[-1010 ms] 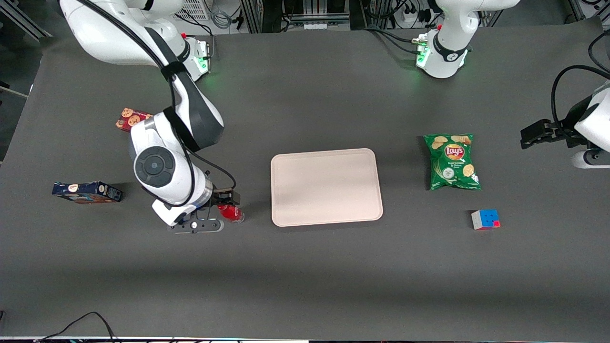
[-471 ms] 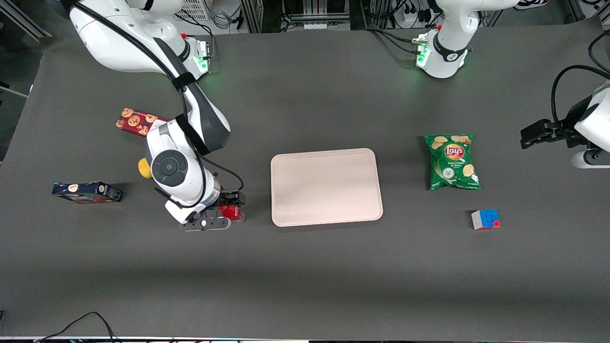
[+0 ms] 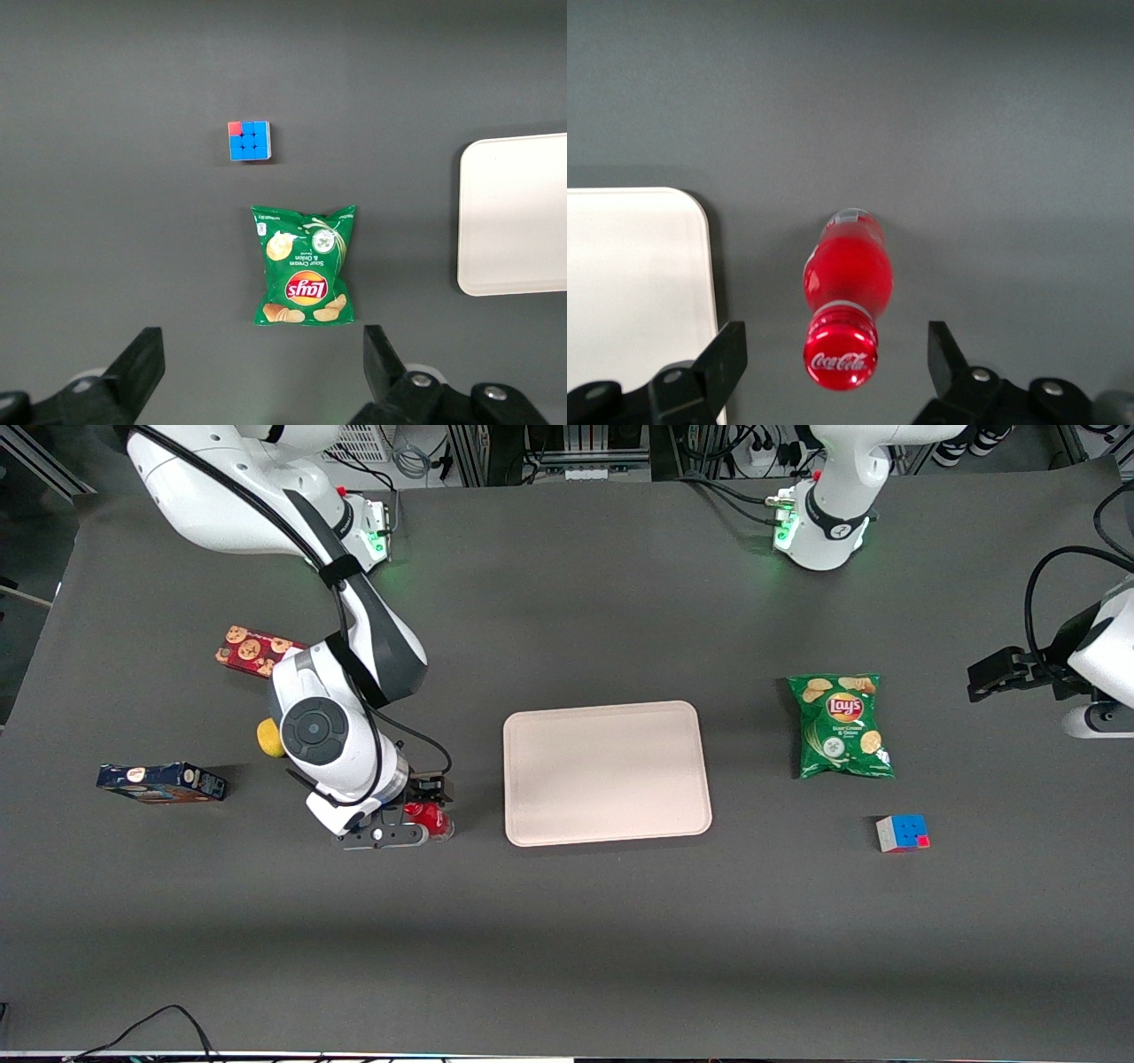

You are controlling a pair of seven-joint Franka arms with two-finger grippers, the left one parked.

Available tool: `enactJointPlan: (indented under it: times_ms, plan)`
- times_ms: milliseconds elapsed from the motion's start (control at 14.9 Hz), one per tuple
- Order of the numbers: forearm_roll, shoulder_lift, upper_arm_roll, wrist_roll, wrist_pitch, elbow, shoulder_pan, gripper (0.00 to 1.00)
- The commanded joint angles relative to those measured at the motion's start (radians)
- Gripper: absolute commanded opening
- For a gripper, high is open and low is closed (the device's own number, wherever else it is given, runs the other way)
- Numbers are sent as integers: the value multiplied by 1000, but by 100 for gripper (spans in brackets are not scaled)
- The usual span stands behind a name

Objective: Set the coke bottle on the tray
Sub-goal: 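Close the right gripper around the red bottle's body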

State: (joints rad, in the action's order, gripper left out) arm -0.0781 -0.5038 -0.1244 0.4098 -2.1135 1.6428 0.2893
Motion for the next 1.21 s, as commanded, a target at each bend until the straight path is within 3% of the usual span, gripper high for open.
enactJointPlan:
  times_ms: [0, 337, 673, 740, 1144]
  plan:
    - [-17, 27, -9, 1, -39, 37, -12, 60]
    - [-19, 18, -9, -9, -54, 37, -13, 51]
    - [-19, 21, -9, -13, -54, 37, -18, 5]
    - [-19, 27, -9, -13, -52, 37, -16, 0]
    - [-17, 134, -11, -8, 68, 20, -12, 0]
